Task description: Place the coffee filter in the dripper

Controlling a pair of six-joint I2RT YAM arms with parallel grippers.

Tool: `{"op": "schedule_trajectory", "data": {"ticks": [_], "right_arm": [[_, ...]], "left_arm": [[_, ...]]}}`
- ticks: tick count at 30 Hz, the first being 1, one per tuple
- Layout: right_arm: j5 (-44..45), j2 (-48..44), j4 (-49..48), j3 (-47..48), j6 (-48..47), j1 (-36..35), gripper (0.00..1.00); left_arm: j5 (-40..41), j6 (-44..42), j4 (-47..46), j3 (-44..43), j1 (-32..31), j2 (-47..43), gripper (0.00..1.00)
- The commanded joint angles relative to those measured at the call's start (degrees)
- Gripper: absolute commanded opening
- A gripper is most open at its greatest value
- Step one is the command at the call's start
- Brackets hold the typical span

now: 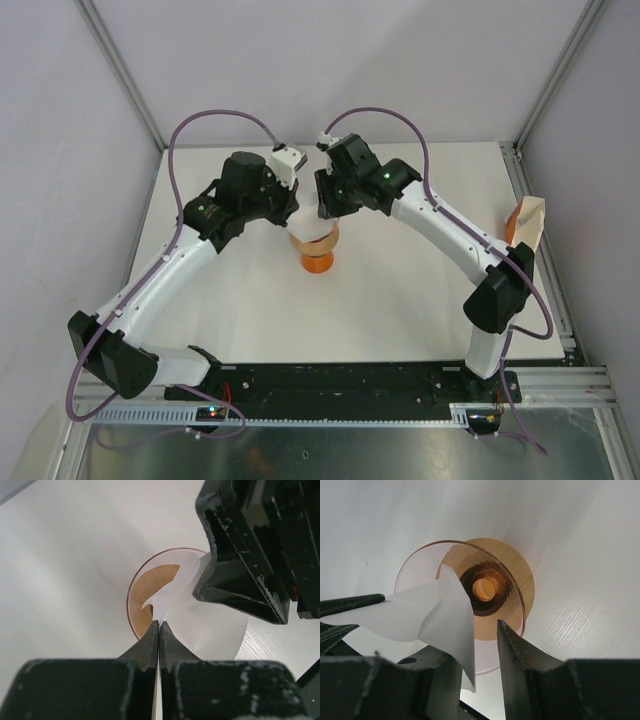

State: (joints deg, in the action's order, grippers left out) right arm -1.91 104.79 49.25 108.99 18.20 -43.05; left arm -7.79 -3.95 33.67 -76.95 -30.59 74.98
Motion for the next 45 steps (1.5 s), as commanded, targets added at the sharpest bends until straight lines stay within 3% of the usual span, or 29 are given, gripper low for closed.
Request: {"op": "schedule_trajectory", "data": {"ticks": [1, 8, 12, 23, 29, 40, 45], "right_arm": [[1.59, -4.6, -5.84, -2.45, 0.33, -0.92, 0.33], [1.88, -5.27, -5.53, -2.49, 1.57, -0.84, 0.02], [1.91, -4.31, 0.01, 0.19, 1.56, -0.85, 0.0], [1.6, -0.61, 5.08, 5.59, 0.76, -0.37, 0.0], [1.51, 0.51, 6.05, 7.46, 0.21, 0.98, 0.07], [1.9, 0.48, 5.64, 6.75, -0.95, 1.57, 0.31], [1.91, -0.36, 4.78, 5.78, -1.3, 1.58, 0.34]], "left_arm": [[-1.73, 4.22, -2.62, -2.77, 0.76, -0.94, 0.0], [2.44, 4.59, -4.54, -2.69, 1.56, -1.35, 0.0], [6.58, 2.12, -6.71, -1.71, 1.74, -1.94, 0.0], [5.43, 0.27, -8.82, 1.98, 1.67, -2.33, 0.0], [4.04, 0.21, -8.84, 3.81, 1.67, -0.33, 0.0], [0.4, 1.02, -8.18, 4.54, 3.35, 2.0, 0.0], [-0.78, 1.21, -8.08, 5.01, 3.52, 2.35, 0.0]]}}
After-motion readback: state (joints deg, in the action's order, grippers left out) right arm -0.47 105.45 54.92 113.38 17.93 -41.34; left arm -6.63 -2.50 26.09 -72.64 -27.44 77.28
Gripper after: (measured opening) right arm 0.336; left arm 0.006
